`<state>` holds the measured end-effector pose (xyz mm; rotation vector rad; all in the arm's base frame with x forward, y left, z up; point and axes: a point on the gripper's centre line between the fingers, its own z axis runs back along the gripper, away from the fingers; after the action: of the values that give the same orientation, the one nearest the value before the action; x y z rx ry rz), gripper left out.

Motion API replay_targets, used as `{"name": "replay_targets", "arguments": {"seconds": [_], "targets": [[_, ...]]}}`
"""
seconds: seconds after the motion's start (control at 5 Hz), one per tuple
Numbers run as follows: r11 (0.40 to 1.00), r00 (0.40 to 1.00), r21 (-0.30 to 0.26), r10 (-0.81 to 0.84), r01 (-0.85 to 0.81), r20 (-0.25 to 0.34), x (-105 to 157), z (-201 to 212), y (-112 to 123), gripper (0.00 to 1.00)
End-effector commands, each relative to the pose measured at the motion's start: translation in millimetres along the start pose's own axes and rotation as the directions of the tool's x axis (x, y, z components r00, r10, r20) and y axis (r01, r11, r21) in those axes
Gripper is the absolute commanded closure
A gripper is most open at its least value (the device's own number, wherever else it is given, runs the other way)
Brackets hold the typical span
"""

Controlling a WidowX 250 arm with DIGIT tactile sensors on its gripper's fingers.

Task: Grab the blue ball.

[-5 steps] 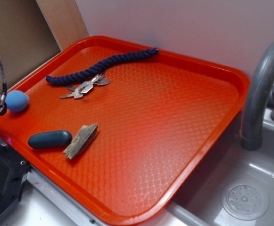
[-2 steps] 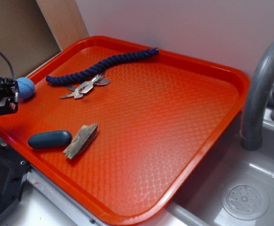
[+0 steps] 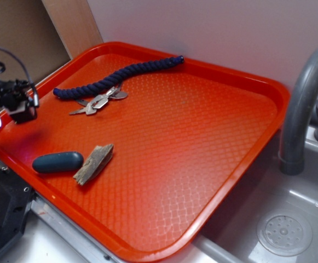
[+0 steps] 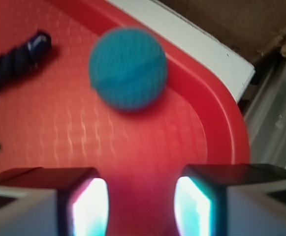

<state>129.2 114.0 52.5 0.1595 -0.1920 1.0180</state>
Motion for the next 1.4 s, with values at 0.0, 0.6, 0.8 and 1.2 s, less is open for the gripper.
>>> {"name": "replay_targets", "arguments": {"seconds": [0.0,0.6,0.8,1.2], "targets": [[1.0,1.0,-0.024,0.016,-0.015,0.017,20,10,1,0.0],[0.999,0.998,0.01,-0.048,0.047,0.049,31,-9,3,0.0],[0.999,0.998,0.005,-0.043,0.042,0.043,40,-16,-1,0.0],[0.999,0.996,0.008,-0.052,0.052,0.073,55,-23,-10,0.0]]}}
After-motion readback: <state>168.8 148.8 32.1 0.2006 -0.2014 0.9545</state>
